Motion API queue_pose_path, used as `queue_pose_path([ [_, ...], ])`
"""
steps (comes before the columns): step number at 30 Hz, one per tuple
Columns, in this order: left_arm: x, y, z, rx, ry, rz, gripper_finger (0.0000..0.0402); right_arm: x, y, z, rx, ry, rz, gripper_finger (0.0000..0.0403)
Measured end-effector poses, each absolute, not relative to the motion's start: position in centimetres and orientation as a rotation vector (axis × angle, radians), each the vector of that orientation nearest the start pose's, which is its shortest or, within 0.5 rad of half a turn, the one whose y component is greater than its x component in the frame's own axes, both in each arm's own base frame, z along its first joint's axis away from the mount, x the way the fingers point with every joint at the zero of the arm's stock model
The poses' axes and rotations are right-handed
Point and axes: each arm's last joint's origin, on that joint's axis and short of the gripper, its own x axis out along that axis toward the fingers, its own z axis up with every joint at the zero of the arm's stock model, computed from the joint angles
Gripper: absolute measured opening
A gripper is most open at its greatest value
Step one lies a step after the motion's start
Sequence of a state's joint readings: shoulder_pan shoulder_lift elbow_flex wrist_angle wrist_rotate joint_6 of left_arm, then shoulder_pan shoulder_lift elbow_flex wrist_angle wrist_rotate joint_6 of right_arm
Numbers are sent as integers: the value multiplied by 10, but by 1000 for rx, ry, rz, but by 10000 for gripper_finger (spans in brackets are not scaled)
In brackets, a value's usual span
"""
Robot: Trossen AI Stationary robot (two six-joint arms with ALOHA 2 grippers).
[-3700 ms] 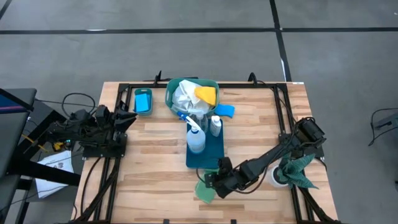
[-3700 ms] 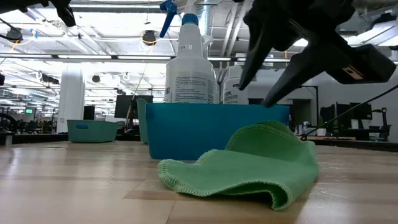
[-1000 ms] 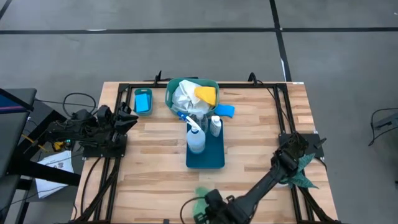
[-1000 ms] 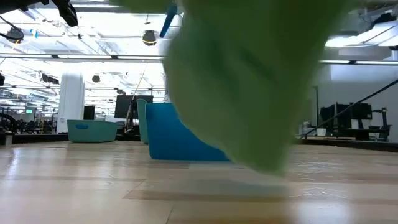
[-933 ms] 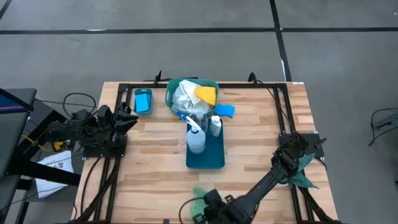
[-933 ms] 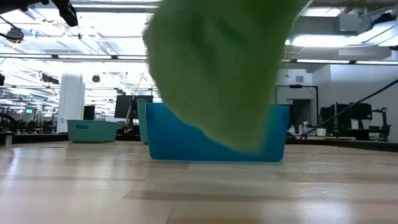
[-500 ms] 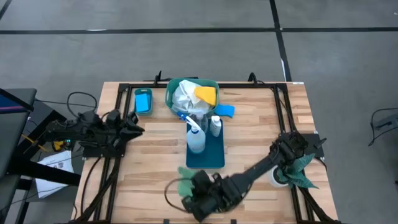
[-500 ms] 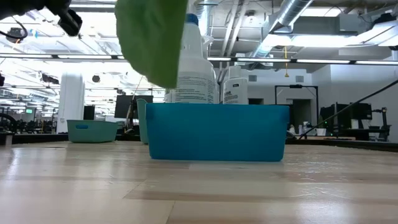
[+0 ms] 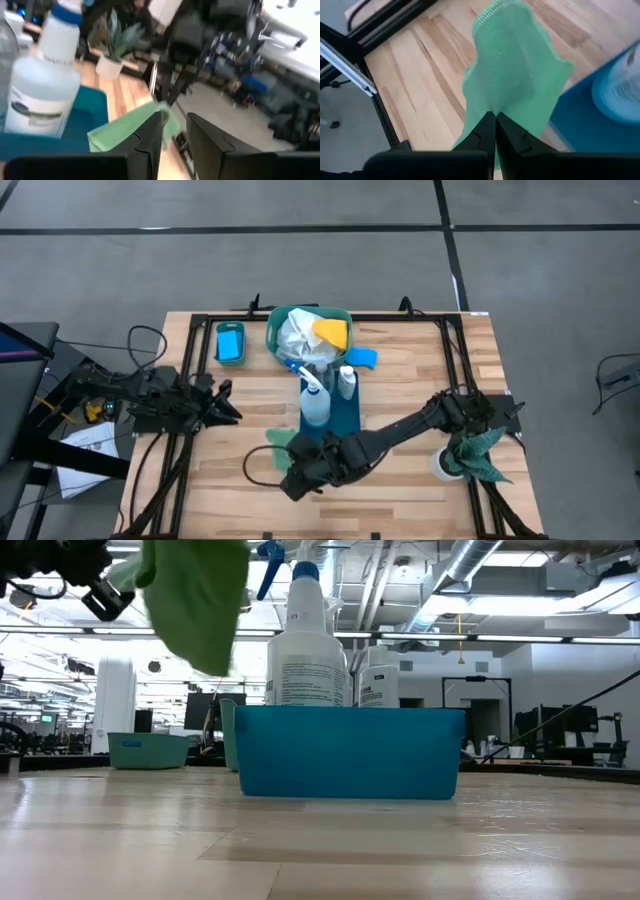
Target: Pick & Place Kitchen Items
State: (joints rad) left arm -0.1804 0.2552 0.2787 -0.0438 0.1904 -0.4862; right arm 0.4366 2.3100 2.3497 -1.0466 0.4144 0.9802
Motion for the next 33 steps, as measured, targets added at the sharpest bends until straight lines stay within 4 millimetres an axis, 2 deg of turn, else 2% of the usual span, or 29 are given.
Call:
queue_pose_path([
  [6,116,-34,226,-404,191,-401,132,460,181,290,471,824,-366,0],
  [14,137,-40,227,-298,131,-397,216,471,162,292,449,833,-298,0],
  [19,149,-43,224,-295,133,-389,251,474,153,292,445,829,-298,0],
  [24,157,-45,216,-307,187,-380,259,476,149,293,437,822,-295,0],
  [33,162,-47,211,-315,221,-373,236,480,142,294,430,804,-304,0],
])
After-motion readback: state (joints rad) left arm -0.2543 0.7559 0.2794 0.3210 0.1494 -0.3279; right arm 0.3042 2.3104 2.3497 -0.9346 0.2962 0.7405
